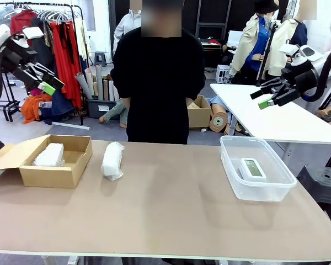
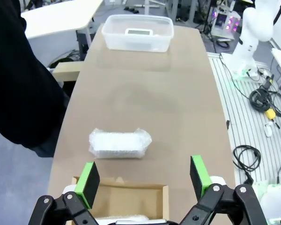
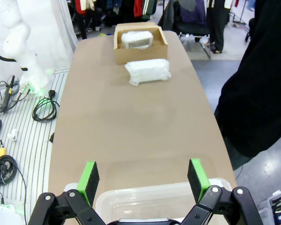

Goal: Separate and place wrapped and unwrapped clocks.
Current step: Pick up the Digital clock indicated by the person.

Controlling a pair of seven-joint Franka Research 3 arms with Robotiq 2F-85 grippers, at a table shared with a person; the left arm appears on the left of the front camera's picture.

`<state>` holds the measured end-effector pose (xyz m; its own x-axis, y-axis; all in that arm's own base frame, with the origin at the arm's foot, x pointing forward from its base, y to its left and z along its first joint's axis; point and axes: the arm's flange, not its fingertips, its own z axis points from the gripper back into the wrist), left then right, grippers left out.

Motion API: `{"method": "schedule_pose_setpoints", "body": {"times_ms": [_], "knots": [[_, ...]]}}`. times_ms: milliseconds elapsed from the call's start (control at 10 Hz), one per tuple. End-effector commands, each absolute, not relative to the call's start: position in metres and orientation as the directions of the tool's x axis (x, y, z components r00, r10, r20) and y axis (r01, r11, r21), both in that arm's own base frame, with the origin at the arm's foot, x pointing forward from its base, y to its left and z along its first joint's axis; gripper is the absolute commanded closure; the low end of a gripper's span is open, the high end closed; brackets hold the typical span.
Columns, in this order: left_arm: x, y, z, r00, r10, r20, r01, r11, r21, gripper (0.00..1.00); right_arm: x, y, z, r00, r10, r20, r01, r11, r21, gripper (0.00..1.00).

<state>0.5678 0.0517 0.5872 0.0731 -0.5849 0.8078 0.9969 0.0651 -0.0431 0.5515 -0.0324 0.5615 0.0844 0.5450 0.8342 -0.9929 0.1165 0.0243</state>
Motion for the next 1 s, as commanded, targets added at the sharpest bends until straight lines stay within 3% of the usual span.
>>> {"method": "schedule_pose_setpoints", "body": {"times_ms": [0,400,900], "knots": [[0.566,0.048,0.588,0.080,-0.596,0.799,0.997,0.066,-0.051,0.00,0.551,-0.032,0.563,0.081,0.543,0.836,-0.993,0.116,0.020,0.00],[0.571,0.052,0.574,0.054,-0.569,0.821,0.997,0.071,-0.016,0.00,0.551,-0.032,0.563,0.081,0.543,0.836,-0.993,0.116,0.020,0.00],[0.576,0.045,0.546,-0.175,-0.562,0.808,0.971,0.038,0.236,0.00,0.551,-0.032,0.563,0.081,0.543,0.836,-0.993,0.116,0.020,0.00]]}}
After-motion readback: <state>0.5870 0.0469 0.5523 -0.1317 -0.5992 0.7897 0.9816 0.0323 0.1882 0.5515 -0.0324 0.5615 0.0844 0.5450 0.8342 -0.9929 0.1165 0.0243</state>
